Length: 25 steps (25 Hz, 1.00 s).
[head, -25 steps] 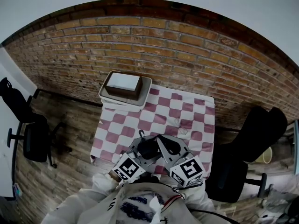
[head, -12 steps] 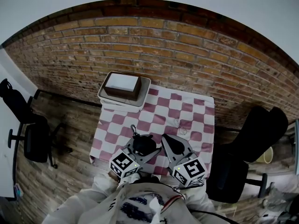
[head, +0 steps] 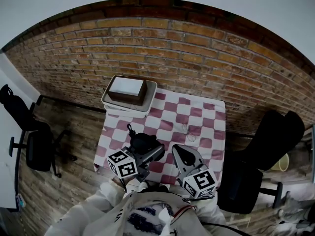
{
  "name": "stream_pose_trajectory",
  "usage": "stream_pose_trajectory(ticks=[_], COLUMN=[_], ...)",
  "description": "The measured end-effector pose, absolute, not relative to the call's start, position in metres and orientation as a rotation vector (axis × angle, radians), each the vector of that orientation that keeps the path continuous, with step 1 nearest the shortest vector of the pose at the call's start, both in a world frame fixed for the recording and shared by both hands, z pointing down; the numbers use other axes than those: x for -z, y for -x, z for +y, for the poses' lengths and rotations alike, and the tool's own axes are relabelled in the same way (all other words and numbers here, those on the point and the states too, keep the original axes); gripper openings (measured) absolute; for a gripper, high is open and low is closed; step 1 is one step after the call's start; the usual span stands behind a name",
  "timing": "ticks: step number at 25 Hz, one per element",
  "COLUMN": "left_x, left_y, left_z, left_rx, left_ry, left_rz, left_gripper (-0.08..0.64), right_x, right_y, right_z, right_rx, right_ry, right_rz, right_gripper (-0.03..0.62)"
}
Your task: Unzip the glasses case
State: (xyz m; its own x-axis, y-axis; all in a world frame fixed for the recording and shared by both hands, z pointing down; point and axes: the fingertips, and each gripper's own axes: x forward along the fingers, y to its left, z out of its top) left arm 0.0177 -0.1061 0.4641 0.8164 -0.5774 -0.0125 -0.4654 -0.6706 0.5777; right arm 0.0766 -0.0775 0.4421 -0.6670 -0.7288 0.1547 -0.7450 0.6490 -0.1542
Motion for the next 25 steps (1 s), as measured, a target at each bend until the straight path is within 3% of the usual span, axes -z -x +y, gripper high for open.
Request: stream_pose_trajectory(ticks=[21,25], left_x=[-0.444,-0.442], left_y=[-0.014,-0.017], left_z=[-0.145,-0.148], left_rx=[0.618,0.637], left_ry=[-2.155,-2.151], left_rz=[-0.756,-0.75], left_gripper=[0.256,0.256], right_x=[-0.475,-0.481], right_y=[-0.085,-0.082], right_z=[-0.073,-0.073], right_rx=[-0.347,-0.36], right_ry=[-1.291,-1.284], right_rz=[-2.71,-2.705], right_gripper=[0.018,0.064])
